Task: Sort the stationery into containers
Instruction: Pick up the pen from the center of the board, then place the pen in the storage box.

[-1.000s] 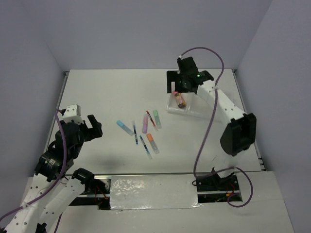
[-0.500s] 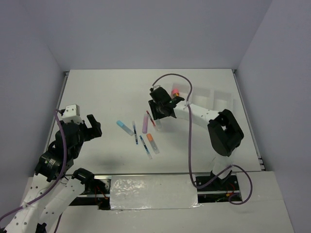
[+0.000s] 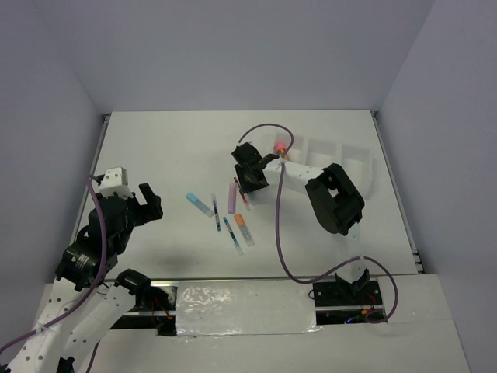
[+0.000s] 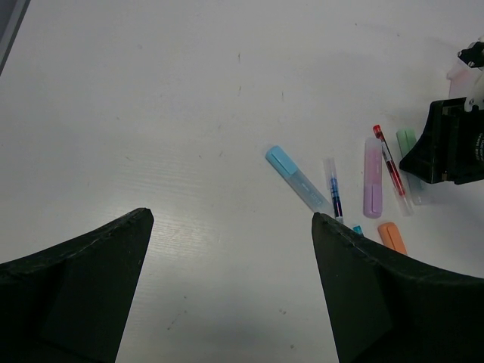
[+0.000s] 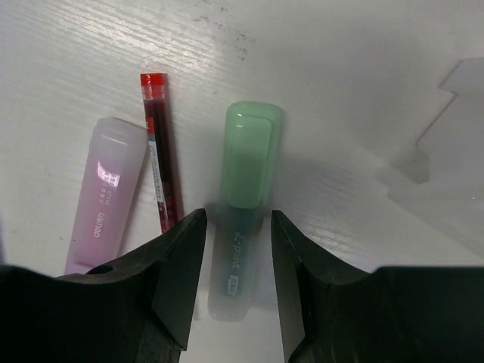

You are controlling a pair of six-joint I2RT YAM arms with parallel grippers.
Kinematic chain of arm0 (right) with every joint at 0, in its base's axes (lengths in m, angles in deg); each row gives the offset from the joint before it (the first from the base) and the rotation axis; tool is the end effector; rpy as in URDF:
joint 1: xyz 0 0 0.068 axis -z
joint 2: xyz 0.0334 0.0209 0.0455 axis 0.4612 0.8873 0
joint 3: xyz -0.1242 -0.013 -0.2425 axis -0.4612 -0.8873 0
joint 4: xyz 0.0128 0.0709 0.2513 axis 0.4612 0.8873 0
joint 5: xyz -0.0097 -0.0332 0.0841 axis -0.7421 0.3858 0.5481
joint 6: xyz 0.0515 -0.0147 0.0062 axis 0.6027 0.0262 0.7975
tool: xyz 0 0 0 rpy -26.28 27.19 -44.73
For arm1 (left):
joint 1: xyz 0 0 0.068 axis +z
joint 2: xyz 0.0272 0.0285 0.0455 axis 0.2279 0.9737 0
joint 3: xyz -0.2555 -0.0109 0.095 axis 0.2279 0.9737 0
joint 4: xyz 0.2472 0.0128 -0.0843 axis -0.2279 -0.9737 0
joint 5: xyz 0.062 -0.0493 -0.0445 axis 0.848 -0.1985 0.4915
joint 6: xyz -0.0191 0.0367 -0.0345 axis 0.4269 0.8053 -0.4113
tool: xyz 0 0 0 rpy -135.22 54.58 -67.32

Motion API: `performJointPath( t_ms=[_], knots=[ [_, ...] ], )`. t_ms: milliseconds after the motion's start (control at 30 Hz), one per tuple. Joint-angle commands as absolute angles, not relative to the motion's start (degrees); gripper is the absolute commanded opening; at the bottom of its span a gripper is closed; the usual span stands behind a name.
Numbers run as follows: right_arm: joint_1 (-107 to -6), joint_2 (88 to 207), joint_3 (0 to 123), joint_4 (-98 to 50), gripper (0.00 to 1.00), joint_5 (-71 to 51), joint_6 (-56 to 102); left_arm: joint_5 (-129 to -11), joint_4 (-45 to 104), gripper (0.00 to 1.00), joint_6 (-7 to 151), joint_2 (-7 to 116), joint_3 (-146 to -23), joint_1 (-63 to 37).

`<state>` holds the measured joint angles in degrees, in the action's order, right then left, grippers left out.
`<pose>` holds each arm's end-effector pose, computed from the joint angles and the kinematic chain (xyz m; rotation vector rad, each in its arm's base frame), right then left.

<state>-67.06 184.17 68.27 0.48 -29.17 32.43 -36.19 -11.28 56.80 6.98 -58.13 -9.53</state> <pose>0.3375 0.2698 0.1633 -0.4495 2.5408 0.0963 0.0992 -0.0248 0.3326 -0.3678 1.8623 -0.1598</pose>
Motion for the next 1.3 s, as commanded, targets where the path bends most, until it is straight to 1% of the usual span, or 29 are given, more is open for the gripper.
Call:
performJointPath(
  t_ms=[0, 33, 67, 133, 300, 367, 400, 433, 533, 667, 733, 833, 867, 967, 1000, 1200, 1267],
  knots=[
    [-66.1, 184.2, 69.2, -1.3, 0.47, -30.0, 33.3, -36.4, -9.5, 0.99, 57.1, 7.6, -58.3, -9.9],
    [-65.9, 184.5, 68.9, -1.3, 0.46, -29.8, 33.3, -36.4, -9.5, 0.99, 57.1, 7.5, -58.4, -9.9],
    [-65.8, 184.7, 68.7, -1.4, 0.40, -29.7, 33.3, -36.4, -9.5, 0.99, 57.1, 7.5, -58.3, -9.9],
    [-65.6, 185.0, 68.3, -1.3, 0.36, -29.5, 33.4, -36.4, -9.5, 0.99, 57.1, 7.6, -58.3, -9.9],
    [-65.4, 184.8, 67.5, -0.4, 0.35, -28.7, 33.6, -36.6, -9.3, 0.99, 57.1, 7.5, -58.2, -9.9],
    [-65.4, 183.5, 66.5, -0.6, 0.28, -26.5, 33.2, -36.7, -9.3, 0.99, 57.1, 7.5, -58.2, -9.9],
    [-65.4, 180.7, 64.4, -2.4, 0.24, -25.2, 32.8, -36.7, -9.4, 0.99, 57.1, 7.5, -58.3, -9.9],
    [-65.4, 178.6, 62.9, -3.8, 0.23, -21.5, 32.7, -36.6, -9.4, 0.99, 57.1, 7.5, -58.3, -9.9],
    [-65.3, 169.1, 57.3, -8.9, 0.23, -16.1, 32.5, -36.7, -9.3, 0.99, 57.1, 7.2, -58.2, -9.9],
    [-63.2, 157.4, 52.4, -9.8, 0.23, -17.4, 33.1, -36.6, -9.4, 0.99, 57.1, 7.3, -58.2, -10.0],
    [-59.6, 151.9, 49.9, -8.6, 0.23, -20.1, 34.5, -36.6, -9.4, 0.99, 57.2, 7.3, -58.3, -10.1],
    [-53.1, 148.1, 48.3, -7.0, 0.24, -22.1, 34.9, -36.4, -9.5, 0.99, 57.1, 7.2, -58.2, -10.2],
    [-49.9, 148.0, 48.8, -5.7, 0.24, -23.8, 34.1, -36.4, -9.4, 0.99, 57.1, 7.1, -58.2, -10.2],
    [-46.6, 149.5, 51.1, -3.3, 0.24, -28.9, 32.2, -36.3, -9.5, 0.99, 57.0, 7.1, -58.2, -10.2],
    [-45.5, 150.6, 53.6, -1.7, 0.24, -30.5, 31.2, -36.3, -9.5, 0.99, 57.0, 7.0, -58.2, -10.3],
    [-37.4, 158.8, 61.0, 2.9, 0.27, -30.9, 30.5, -36.5, -9.5, 0.99, 57.1, 7.5, -58.2, -10.4],
    [-35.5, 160.5, 61.5, 2.6, 0.31, -30.5, 31.1, -36.5, -9.5, 0.99, 57.0, 7.6, -58.2, -10.5]
  ],
)
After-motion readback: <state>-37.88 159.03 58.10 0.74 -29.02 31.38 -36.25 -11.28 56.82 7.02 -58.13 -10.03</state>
